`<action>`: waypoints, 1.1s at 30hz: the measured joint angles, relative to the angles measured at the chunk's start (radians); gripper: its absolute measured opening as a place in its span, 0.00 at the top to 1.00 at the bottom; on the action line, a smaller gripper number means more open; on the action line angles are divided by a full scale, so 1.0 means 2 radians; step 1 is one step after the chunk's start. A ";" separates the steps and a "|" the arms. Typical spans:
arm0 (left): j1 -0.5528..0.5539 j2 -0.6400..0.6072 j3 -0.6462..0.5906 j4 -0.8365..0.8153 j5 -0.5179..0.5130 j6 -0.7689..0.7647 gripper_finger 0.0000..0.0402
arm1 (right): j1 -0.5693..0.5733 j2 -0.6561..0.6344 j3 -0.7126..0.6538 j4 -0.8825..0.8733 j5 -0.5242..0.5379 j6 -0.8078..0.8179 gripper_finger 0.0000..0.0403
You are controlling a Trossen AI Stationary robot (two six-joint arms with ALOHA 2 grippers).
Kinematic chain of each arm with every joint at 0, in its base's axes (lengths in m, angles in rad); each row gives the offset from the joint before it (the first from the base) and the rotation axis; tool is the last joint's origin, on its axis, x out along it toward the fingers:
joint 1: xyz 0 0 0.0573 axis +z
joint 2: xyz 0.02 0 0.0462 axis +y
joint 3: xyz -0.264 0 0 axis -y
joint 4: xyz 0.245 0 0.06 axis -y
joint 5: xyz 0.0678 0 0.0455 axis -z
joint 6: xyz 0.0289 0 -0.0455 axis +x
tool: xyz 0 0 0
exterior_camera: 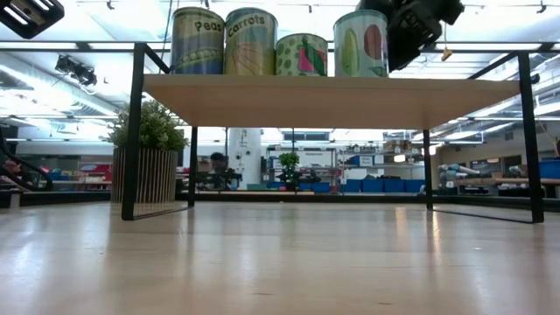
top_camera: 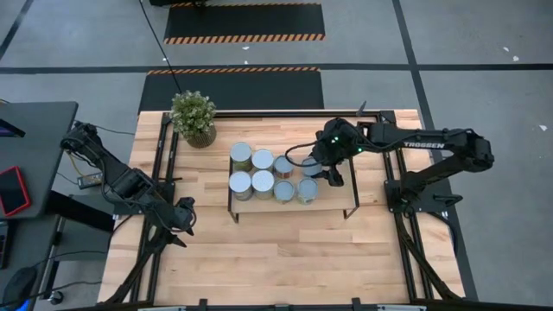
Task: Pick and place cans onto a shelf
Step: Put the canned tuna on the shelf
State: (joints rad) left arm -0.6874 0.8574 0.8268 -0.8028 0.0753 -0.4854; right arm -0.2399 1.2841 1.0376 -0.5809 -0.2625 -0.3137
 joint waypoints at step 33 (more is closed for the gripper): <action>0.000 0.000 0.000 0.017 0.000 0.000 0.52 | -0.009 0.035 0.053 -0.082 -0.023 -0.026 0.06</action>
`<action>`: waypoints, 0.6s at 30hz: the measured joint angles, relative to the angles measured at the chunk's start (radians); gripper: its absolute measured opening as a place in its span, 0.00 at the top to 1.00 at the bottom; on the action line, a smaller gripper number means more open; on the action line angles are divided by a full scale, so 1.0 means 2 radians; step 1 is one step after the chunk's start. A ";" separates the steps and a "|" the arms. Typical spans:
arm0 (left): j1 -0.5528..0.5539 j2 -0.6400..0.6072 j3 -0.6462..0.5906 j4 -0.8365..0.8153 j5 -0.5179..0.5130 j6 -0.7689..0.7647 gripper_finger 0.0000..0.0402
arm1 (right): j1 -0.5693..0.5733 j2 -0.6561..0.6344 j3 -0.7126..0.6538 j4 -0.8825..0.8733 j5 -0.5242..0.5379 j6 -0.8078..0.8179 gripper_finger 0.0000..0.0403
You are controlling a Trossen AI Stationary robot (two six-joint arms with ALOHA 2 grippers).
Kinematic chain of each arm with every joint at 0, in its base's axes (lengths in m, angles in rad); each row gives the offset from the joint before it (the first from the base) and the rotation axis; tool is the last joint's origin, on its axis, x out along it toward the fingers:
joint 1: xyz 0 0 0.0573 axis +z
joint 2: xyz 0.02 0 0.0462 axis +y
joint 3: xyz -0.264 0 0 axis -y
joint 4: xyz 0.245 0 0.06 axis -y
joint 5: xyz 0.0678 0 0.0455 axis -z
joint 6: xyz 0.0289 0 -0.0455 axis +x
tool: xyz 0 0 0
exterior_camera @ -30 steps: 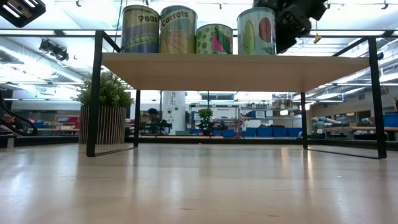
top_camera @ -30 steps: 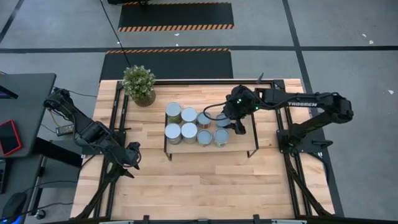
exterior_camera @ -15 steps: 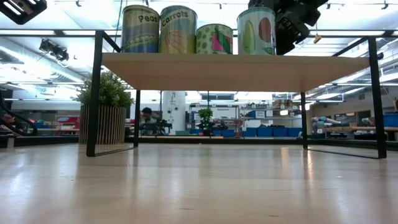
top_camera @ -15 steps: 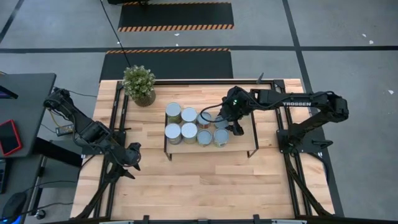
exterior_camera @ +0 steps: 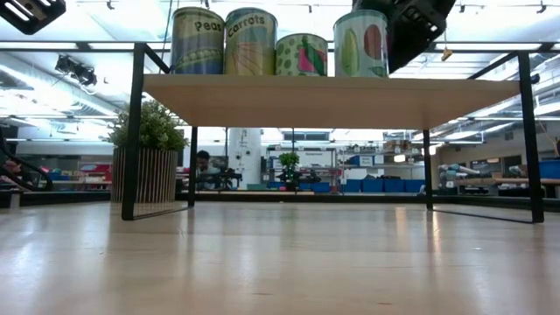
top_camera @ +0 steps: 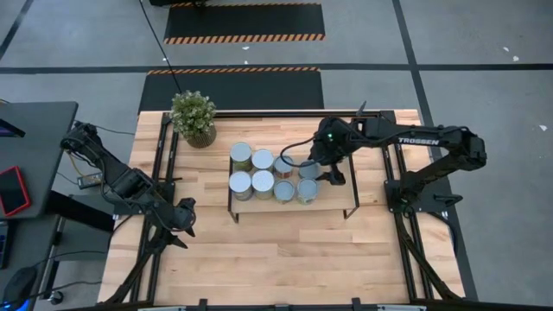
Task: Pick and place cans onto a shelf
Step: Put the canned tuna on the shelf, then return to Home Position
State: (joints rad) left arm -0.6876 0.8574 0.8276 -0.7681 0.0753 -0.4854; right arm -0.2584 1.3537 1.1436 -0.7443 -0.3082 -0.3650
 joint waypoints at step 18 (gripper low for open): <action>0.000 0.000 0.000 0.000 0.000 0.000 0.52 | -0.012 0.001 0.009 -0.036 0.118 -0.027 0.07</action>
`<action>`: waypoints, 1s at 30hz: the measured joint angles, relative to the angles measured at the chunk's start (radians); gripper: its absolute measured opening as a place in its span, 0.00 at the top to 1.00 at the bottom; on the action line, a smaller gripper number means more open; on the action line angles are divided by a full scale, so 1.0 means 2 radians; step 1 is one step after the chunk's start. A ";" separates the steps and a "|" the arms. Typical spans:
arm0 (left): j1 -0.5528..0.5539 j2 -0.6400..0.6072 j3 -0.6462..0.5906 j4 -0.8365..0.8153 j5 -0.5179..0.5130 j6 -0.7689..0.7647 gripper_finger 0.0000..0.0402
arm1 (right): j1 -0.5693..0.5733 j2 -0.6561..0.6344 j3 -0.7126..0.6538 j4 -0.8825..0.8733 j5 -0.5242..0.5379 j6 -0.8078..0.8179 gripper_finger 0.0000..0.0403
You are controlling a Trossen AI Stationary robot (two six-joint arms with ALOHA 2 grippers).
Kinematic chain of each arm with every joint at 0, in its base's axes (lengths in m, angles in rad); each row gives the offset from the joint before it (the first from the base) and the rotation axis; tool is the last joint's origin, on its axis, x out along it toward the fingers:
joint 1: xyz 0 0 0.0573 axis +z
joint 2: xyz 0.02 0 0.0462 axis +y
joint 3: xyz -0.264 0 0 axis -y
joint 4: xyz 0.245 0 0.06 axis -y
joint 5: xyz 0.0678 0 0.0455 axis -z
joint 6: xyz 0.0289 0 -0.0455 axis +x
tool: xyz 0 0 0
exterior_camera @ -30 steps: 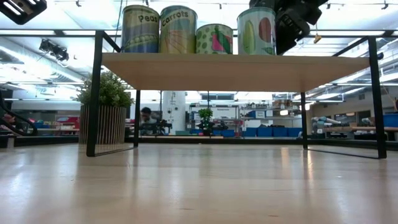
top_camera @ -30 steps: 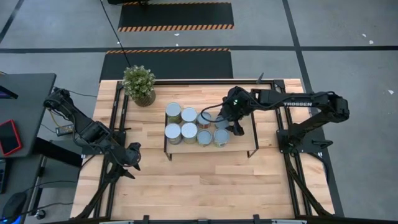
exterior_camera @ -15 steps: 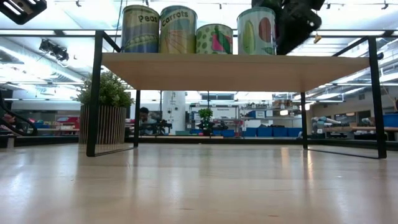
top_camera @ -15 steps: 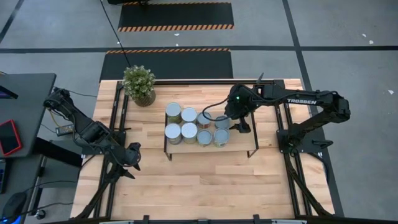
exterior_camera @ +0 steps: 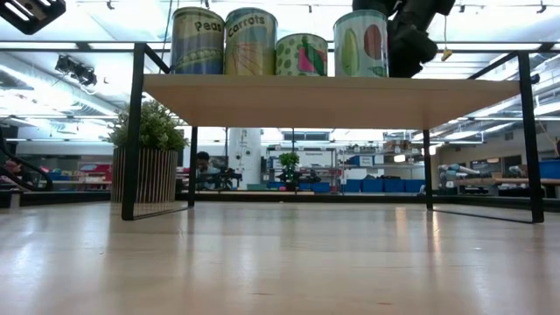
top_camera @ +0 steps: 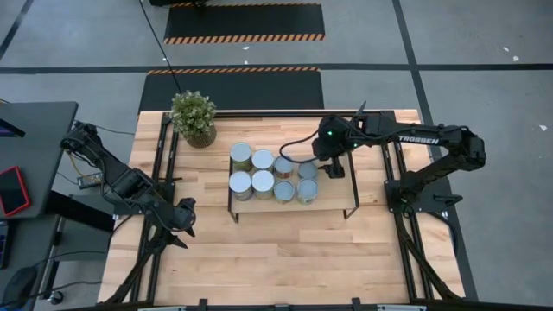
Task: Pick and place cans onto a shelf
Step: Return to Home Position
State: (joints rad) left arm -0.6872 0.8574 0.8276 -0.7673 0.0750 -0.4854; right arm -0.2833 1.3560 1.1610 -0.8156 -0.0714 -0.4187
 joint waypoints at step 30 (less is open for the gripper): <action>0.000 0.000 0.000 0.000 0.000 0.000 0.52 | 0.009 -0.191 0.000 0.126 -0.029 0.223 0.07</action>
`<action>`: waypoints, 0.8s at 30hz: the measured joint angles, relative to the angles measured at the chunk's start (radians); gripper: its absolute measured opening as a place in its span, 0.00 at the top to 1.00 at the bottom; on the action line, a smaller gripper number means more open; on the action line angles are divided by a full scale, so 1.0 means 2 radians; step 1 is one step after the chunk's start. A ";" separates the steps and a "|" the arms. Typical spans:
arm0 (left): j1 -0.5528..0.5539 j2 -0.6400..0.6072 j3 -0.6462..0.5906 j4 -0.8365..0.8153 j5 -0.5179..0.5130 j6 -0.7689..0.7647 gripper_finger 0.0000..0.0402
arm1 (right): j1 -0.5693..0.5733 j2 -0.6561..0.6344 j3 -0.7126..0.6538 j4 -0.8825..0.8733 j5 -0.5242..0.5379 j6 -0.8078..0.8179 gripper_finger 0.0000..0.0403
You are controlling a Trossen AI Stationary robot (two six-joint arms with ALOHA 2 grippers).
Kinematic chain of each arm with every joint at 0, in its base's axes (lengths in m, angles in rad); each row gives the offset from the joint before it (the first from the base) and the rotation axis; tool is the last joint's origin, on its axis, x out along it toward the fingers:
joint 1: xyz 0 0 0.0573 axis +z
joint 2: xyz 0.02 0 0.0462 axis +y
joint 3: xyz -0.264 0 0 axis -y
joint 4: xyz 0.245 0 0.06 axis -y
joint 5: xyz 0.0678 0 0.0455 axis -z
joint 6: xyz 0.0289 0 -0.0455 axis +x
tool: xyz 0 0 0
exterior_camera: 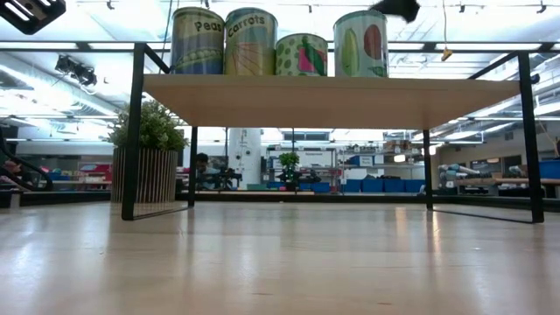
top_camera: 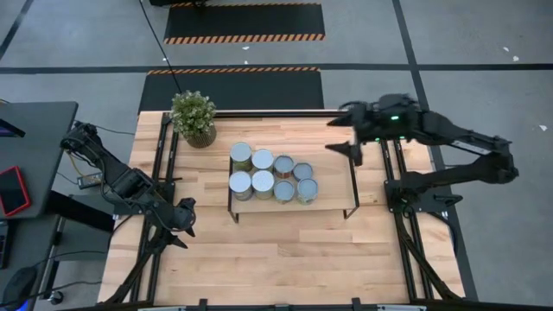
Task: Pick and place cans onto a shelf
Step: Return to Home Position
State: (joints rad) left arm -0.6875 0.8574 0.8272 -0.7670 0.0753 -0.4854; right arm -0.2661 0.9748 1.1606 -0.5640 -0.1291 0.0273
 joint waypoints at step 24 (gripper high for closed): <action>0.017 -0.001 0.000 0.172 -0.263 0.085 0.51 | 0.002 -0.239 -0.189 0.120 0.033 0.247 0.07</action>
State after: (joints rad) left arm -0.6542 0.8555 0.8272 -0.4220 -0.4499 -0.3159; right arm -0.2619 0.4963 0.7830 -0.3234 -0.0639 0.5222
